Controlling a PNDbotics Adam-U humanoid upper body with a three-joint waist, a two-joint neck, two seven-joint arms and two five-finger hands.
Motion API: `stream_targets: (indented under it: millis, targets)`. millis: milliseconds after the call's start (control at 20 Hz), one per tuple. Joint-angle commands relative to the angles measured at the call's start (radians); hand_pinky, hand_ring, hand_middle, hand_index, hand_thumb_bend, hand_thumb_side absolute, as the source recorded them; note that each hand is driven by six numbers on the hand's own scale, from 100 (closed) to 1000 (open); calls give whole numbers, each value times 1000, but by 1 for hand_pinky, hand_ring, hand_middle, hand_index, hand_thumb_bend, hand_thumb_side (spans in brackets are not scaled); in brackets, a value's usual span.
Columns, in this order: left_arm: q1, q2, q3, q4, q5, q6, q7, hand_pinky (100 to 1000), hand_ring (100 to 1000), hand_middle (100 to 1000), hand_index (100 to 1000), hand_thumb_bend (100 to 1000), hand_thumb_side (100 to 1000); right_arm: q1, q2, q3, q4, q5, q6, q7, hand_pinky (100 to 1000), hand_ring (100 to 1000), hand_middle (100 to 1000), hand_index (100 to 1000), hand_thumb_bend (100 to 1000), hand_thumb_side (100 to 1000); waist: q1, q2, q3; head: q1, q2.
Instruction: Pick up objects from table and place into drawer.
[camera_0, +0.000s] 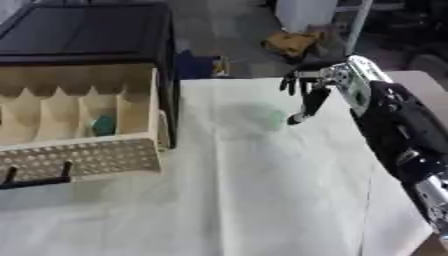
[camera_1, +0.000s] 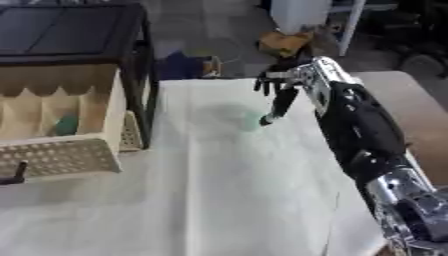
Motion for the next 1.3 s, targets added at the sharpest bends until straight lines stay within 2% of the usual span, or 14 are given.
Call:
stream_targets:
  millis: [50,550,1300]
  targets:
    - [-14,14,13,-12,-6,5,-5,100,100,100,736,159,958,-18,-12,0,1,15,2,-11,422,646,704,866,529,268,1,-15,2,-5,-3]
    - [-14,6,14,-12,-6,7,-12,100,100,100,731,158,959,-8,11,1,25,27,7,-23,412,635,712,857,515,266,4,-9,9,-7,-7]
    - [-9,-6,15,-12,-13,9,-20,100,100,100,720,160,964,-3,22,-7,40,52,49,-79,379,616,708,831,398,316,6,-1,15,-14,-16]
